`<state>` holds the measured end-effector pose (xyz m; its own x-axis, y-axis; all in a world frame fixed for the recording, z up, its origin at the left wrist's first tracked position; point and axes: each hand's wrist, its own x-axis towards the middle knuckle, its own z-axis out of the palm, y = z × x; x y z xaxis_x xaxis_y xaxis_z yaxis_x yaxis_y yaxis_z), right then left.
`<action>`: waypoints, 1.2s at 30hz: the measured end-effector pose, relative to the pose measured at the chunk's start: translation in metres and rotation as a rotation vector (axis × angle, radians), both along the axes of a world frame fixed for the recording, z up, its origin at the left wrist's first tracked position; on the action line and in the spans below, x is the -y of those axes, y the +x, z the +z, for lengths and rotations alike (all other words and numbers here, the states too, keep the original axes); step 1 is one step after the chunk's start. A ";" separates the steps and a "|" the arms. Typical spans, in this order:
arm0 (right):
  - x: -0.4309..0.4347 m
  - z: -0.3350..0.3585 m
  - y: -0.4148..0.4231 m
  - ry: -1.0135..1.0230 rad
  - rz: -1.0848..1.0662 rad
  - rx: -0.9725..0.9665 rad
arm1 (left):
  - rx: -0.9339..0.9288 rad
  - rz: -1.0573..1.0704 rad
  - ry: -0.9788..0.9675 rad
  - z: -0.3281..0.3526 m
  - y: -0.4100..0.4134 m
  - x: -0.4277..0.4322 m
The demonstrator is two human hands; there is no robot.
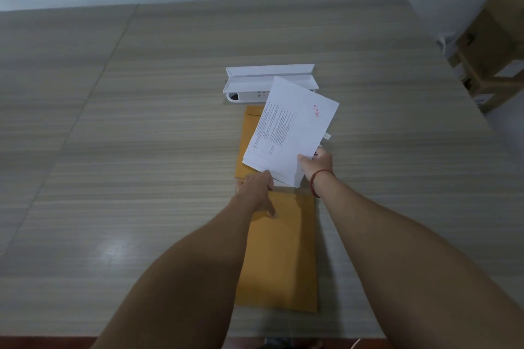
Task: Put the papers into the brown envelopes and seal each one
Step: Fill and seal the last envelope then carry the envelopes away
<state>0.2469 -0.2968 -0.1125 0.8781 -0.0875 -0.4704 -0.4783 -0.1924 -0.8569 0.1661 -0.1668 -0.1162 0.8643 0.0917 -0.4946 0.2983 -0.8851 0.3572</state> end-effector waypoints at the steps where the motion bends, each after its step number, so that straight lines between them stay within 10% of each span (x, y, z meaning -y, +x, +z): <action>1: 0.000 0.000 -0.001 0.007 0.007 0.001 | -0.003 0.001 -0.011 -0.001 0.000 -0.001; 36: 0.016 0.014 -0.006 -0.309 0.291 0.150 | 0.298 0.163 -0.159 -0.001 0.005 -0.009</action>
<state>0.2405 -0.3125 -0.0990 0.9434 0.0569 -0.3267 -0.2413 -0.5580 -0.7939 0.1712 -0.1581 -0.1169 0.9530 0.1817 -0.2426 0.2925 -0.7612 0.5789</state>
